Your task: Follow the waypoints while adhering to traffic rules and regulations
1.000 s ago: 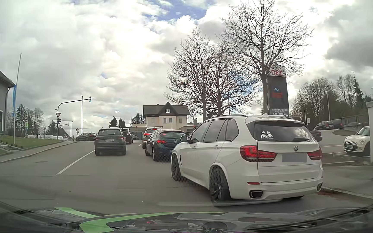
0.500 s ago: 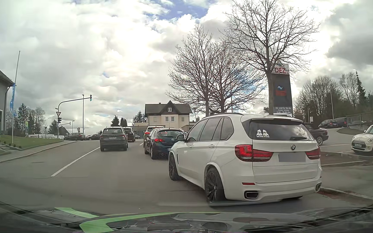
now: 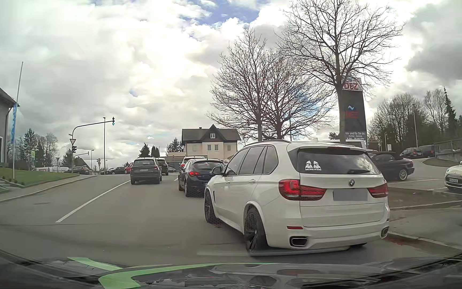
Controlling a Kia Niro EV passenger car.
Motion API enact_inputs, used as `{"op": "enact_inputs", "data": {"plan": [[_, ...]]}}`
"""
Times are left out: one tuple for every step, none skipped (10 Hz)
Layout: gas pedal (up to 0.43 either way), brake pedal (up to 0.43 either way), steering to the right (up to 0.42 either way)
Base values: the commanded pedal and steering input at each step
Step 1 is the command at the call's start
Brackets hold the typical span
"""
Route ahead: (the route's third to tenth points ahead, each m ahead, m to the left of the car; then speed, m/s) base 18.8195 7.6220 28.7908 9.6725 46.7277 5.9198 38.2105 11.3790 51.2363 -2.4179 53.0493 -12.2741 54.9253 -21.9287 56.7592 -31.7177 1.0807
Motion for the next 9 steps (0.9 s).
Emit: {"op": "enact_inputs", "data": {"plan": [[0.028, 0.0, -0.069], [0.118, 0.0, -0.069], [0.177, 0.0, -0.069], [0.169, 0.0, -0.069], [0.169, 0.0, -0.07], [0.169, 0.0, -0.075], [0.169, 0.0, -0.081], [0.169, 0.0, -0.089], [0.157, 0.0, -0.096]]}}
